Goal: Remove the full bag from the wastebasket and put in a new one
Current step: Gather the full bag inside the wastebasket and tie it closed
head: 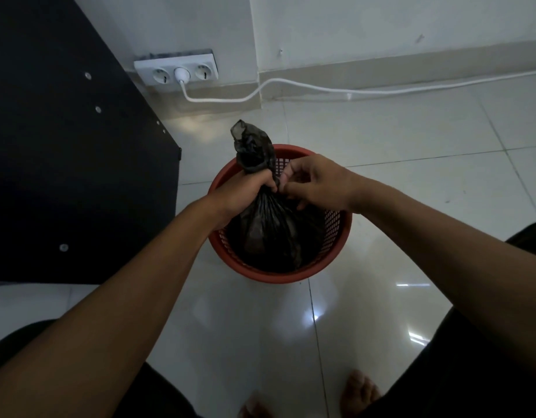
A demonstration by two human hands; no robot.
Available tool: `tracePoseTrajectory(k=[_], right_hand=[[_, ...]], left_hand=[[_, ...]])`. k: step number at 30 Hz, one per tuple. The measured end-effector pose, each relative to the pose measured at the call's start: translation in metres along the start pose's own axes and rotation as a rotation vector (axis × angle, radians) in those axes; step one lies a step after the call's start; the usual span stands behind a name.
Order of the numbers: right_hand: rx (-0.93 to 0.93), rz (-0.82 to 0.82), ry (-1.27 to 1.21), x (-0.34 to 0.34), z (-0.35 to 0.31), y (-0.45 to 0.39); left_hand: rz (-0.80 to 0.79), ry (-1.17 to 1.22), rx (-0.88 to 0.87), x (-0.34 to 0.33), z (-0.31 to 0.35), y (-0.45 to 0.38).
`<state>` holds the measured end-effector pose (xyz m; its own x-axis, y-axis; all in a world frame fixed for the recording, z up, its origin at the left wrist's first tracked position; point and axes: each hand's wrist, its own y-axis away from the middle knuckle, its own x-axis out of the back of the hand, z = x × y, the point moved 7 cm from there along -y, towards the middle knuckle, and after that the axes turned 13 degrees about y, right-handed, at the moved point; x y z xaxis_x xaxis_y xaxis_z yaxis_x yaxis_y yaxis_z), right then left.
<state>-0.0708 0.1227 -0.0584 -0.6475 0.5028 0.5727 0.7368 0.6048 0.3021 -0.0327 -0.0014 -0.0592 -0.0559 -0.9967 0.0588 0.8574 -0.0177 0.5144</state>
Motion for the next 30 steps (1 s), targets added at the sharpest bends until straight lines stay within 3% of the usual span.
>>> tracePoseTrajectory(k=[4,8,14,19,25,30], right_hand=[[0.042,0.1,0.098,-0.001,-0.001,-0.002],[0.036,0.166,-0.075,-0.002,0.004,-0.001],[0.099,0.196,-0.026,0.002,0.002,0.0],[0.118,0.231,0.154,-0.001,0.002,0.002],[0.26,0.358,0.464,-0.009,-0.007,0.003],[0.32,0.315,0.463,-0.016,-0.007,0.004]], left_hand=[[-0.004,0.008,-0.002,0.001,-0.004,-0.002],[0.048,0.028,0.011,0.012,-0.009,-0.003],[0.003,-0.117,-0.058,0.009,-0.005,-0.003],[-0.021,-0.237,-0.12,0.011,-0.01,-0.003],[0.003,-0.134,-0.088,0.011,-0.01,-0.002],[-0.005,-0.114,-0.136,0.012,-0.007,0.001]])
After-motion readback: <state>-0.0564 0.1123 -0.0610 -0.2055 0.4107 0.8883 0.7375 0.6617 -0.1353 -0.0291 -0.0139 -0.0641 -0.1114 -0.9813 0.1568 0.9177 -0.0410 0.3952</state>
